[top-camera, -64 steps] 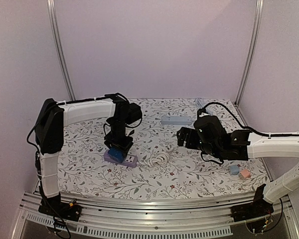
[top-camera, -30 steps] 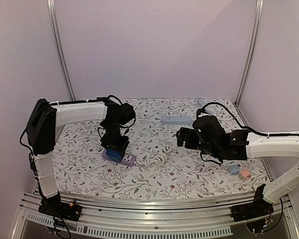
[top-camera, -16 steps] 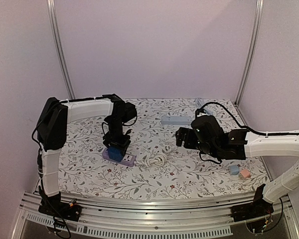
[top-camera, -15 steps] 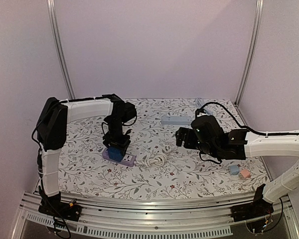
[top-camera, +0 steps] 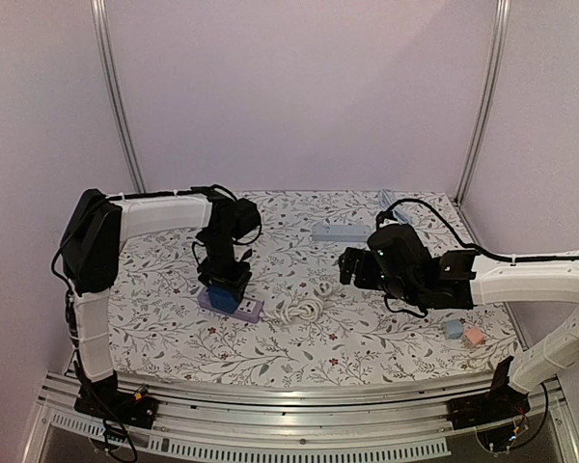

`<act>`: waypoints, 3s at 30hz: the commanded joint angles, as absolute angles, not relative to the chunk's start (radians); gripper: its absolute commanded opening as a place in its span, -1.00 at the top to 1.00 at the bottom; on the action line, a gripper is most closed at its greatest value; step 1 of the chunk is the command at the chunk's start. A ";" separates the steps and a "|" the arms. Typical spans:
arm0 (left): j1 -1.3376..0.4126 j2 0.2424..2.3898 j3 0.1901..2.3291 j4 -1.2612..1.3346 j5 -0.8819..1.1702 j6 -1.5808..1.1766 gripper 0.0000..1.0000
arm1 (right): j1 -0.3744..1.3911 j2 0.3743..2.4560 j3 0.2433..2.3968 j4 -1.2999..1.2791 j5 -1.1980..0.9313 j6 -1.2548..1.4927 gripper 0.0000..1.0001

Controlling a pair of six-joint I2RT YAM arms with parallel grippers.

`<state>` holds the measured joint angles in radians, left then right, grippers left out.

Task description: Insert the plug

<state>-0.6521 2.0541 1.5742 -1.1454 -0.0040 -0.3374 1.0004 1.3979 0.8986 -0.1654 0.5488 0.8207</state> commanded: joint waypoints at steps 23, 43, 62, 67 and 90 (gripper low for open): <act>-0.717 1.806 1.544 -1.087 -0.140 -0.383 -0.99 | 0.999 1.387 0.922 -0.185 0.550 0.806 -0.98; -0.778 1.807 1.350 -0.935 -0.224 -0.470 -0.55 | 0.999 1.376 0.919 -0.187 0.543 0.807 -0.98; -0.773 1.791 1.157 -0.766 -0.196 -0.514 0.65 | 0.999 1.370 0.916 -0.190 0.557 0.805 -0.98; -0.782 1.795 1.112 -0.727 -0.198 -0.535 0.79 | 0.999 1.376 0.919 -0.191 0.554 0.805 -0.98; -0.698 1.871 1.234 -0.849 -0.292 -0.470 0.90 | 0.999 1.290 0.864 -0.189 0.610 0.841 -0.98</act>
